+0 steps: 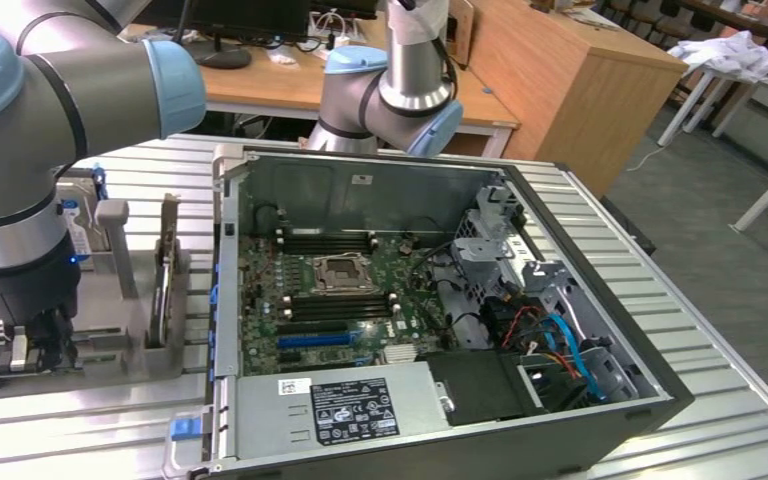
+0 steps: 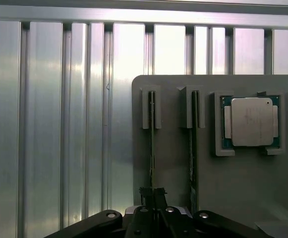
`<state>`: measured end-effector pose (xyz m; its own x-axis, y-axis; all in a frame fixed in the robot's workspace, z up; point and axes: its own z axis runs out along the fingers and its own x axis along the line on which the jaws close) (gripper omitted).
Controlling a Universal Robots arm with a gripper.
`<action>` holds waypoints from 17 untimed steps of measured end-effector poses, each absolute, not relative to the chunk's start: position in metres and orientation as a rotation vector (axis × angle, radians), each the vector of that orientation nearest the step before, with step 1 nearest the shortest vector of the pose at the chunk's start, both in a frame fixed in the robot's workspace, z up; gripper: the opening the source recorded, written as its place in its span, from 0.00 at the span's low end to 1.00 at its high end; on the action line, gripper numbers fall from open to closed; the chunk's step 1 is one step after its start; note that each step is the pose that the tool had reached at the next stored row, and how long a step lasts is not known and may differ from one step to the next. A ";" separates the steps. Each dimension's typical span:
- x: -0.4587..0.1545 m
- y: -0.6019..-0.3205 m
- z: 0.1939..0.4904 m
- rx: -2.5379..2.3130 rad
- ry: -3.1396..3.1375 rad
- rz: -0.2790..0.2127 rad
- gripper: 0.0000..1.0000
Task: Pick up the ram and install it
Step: 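Pick up the ram and move it above insertion slot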
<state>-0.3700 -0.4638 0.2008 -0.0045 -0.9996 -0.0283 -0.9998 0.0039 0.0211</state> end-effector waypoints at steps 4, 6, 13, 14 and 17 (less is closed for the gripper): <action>-0.370 -0.464 0.201 -2.213 2.222 0.055 0.12; -0.370 -0.464 0.201 -2.213 2.222 0.055 0.12; -0.370 -0.464 0.201 -2.213 2.222 0.055 0.12; -0.370 -0.464 0.202 -2.213 2.222 0.055 0.12; -0.370 -0.464 0.205 -2.213 2.222 0.055 0.12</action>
<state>-0.3700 -0.4638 0.2054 -0.0045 -0.9996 -0.0283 -0.9998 0.0039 0.0211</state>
